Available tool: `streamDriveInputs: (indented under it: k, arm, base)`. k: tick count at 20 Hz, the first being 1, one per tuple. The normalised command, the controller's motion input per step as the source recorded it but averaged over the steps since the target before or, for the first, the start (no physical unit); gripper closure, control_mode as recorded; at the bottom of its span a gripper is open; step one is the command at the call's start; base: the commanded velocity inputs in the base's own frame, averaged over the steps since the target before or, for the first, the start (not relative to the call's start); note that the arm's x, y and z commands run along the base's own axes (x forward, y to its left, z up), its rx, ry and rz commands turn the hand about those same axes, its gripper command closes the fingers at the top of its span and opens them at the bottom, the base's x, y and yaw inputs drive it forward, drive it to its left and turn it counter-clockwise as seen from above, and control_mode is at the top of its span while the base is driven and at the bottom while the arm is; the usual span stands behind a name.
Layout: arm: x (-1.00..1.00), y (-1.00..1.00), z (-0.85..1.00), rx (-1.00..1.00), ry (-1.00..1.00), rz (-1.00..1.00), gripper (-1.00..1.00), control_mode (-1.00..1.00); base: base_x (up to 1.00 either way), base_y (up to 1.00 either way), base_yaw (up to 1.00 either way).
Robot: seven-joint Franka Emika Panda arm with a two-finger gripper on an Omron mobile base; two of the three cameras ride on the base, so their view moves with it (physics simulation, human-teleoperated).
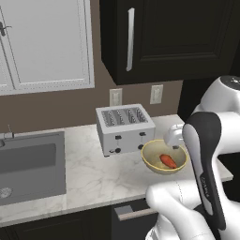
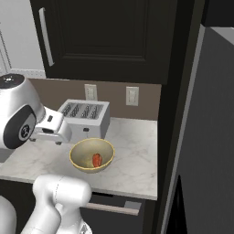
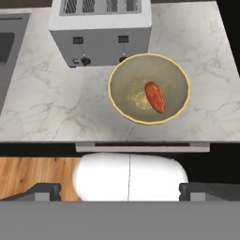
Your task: Take the sweet potato, orange, and garlic from the freezer and place them in the bowl on the counter.
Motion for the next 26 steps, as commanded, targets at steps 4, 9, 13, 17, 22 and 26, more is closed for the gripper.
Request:
streamDriveInputs:
  k: [4,9,13,17,22,26]
  arm:
    - [0.00,0.00,0.00,0.00,0.00,0.01,-1.00,1.00]
    - [0.00,0.00,0.00,0.00,0.00,0.00,-1.00,1.00]
    - [0.00,0.00,0.00,0.00,0.00,0.00,-1.00,1.00]
    - [0.00,0.00,0.00,0.00,0.00,0.00,-1.00,1.00]
    - [0.00,0.00,0.00,0.00,0.00,0.00,-1.00,1.00]
    - [0.00,0.00,0.00,0.00,0.00,0.00,-1.00,1.00]
  base:
    - [-0.02,0.00,0.01]
    - [-0.53,0.05,0.00]
    - [-0.86,0.23,0.00]
    - [-0.91,0.26,0.00]
    - [-0.94,0.22,0.00]
    - [-0.91,0.29,0.00]
